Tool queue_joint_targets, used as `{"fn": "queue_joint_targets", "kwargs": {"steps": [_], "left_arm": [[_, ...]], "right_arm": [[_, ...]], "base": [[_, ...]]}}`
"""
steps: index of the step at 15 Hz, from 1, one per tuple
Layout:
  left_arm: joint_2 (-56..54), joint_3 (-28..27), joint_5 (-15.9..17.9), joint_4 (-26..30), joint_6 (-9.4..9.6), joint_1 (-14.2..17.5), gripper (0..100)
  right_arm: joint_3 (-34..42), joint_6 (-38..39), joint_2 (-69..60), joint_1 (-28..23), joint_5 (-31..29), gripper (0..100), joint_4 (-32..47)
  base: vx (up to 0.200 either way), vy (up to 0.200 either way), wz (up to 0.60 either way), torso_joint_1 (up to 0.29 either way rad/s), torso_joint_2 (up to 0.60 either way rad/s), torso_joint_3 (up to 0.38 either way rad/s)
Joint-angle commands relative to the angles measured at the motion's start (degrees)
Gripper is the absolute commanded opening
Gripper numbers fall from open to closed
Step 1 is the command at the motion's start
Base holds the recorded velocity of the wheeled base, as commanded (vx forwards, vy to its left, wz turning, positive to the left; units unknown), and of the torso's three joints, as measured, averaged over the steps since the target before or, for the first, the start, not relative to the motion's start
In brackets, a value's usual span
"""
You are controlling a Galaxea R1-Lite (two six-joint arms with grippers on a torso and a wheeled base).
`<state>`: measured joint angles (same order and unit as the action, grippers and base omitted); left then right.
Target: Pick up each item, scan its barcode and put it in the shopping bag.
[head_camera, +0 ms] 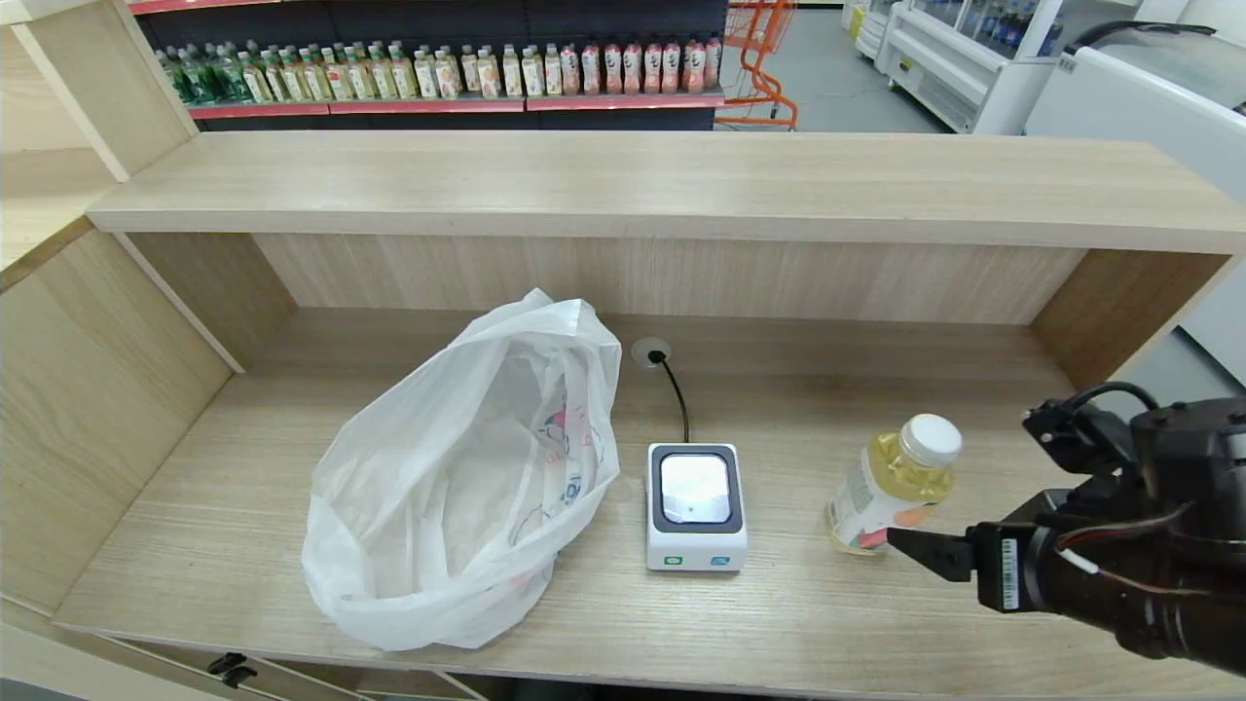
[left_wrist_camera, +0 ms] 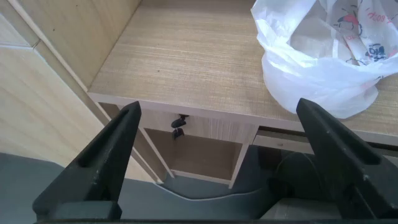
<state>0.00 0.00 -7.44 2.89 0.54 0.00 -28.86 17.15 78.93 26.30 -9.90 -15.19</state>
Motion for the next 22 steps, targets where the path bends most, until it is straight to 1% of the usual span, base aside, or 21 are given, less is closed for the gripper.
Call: {"fn": "queue_joint_targets", "kwargs": {"steps": [1,2,4,6,7,10,13,14,20,22], "left_arm": [[0.09,0.00,-0.03,0.01,-0.01,0.00,100],[0.00,0.00,-0.03,0.01,-0.01,0.00,100],[0.00,0.00,-0.03,0.01,-0.01,0.00,100],[0.00,0.00,-0.03,0.01,-0.01,0.00,100],[0.09,0.00,-0.03,0.01,-0.01,0.00,100],[0.09,0.00,-0.03,0.01,-0.01,0.00,100],[0.00,0.00,-0.03,0.01,-0.01,0.00,100],[0.09,0.00,-0.03,0.01,-0.01,0.00,100],[0.00,0.00,-0.03,0.01,-0.01,0.00,100],[0.09,0.00,-0.03,0.01,-0.01,-0.09,100]], "right_arm": [[1.43,0.07,7.02,2.01,-0.38,100,-2.56],[1.43,-0.01,9.40,2.27,-0.47,100,-5.64],[1.43,-0.45,11.42,2.27,-0.91,100,-7.66],[1.43,-0.54,13.88,2.18,-1.44,100,-11.35],[1.52,-1.33,14.67,2.18,-2.93,100,-13.11],[1.52,-4.14,15.72,2.09,-3.37,100,-15.92],[1.70,-7.66,18.36,2.01,-3.64,100,-23.04],[2.49,-10.03,18.80,1.74,-3.64,100,-25.15],[2.93,-12.76,23.37,1.21,-3.64,100,-35.87],[2.93,-13.72,24.16,1.04,-3.64,100,-37.98]], "base": [[0.000,0.000,0.00,0.000,0.00,0.000],[0.000,0.000,0.00,0.000,0.00,0.000],[0.000,0.000,0.00,0.000,0.00,0.000],[0.000,0.000,0.00,0.000,0.00,0.000],[0.000,0.000,0.00,0.000,0.00,0.000],[0.000,0.000,0.00,0.000,0.00,0.000],[0.000,0.000,0.00,0.000,0.00,0.000],[0.000,0.000,0.00,0.000,0.00,0.000],[0.000,0.000,0.00,0.000,0.00,0.000],[0.000,0.000,0.00,0.000,0.00,0.000]]}}
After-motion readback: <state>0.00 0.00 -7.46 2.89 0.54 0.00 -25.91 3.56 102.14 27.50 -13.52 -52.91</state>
